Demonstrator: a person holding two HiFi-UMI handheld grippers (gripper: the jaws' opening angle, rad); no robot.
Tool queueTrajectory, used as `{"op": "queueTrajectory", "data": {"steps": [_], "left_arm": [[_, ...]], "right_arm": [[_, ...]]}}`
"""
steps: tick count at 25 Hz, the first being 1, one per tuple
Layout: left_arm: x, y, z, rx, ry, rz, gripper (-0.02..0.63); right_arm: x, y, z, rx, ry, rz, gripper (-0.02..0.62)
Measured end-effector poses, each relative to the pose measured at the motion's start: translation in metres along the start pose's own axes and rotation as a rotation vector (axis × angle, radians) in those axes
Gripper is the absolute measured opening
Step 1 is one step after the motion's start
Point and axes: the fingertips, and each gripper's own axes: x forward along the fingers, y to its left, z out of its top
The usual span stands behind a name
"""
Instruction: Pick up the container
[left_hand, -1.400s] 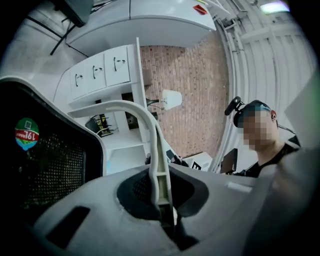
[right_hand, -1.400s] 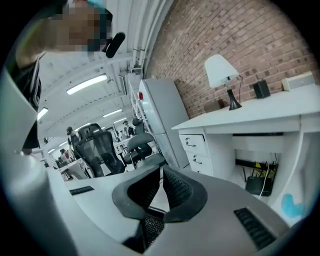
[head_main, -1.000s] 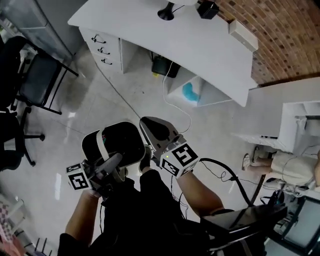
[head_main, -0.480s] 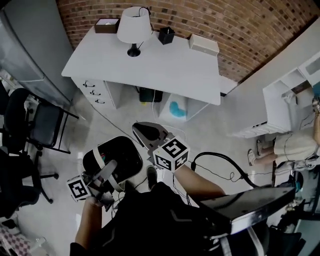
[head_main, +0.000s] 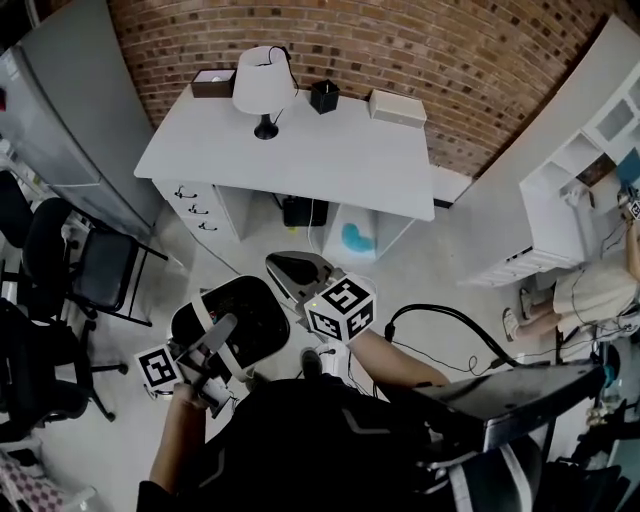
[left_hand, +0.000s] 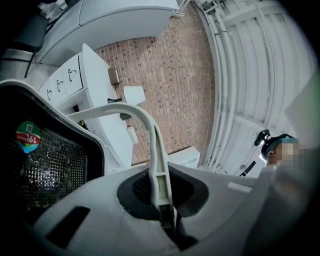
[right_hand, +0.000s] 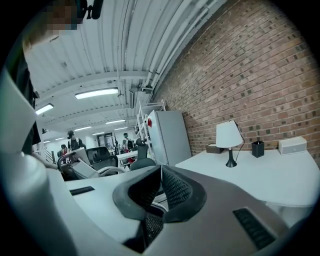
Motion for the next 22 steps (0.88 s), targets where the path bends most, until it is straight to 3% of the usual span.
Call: {"op": "queueTrajectory", "data": {"steps": [8, 22], "left_arm": [[-0.001, -0.009, 0.004, 0.01, -0.008, -0.001, 0.011], [-0.012, -0.016, 0.018, 0.051, -0.014, 0.004, 0.011]], "right_arm": [[-0.013, -0.01, 0.014, 0.026, -0.033, -0.057, 0.008], [-0.003, 0.008, 0.034, -0.049, -0.052, -0.056, 0.008]]}}
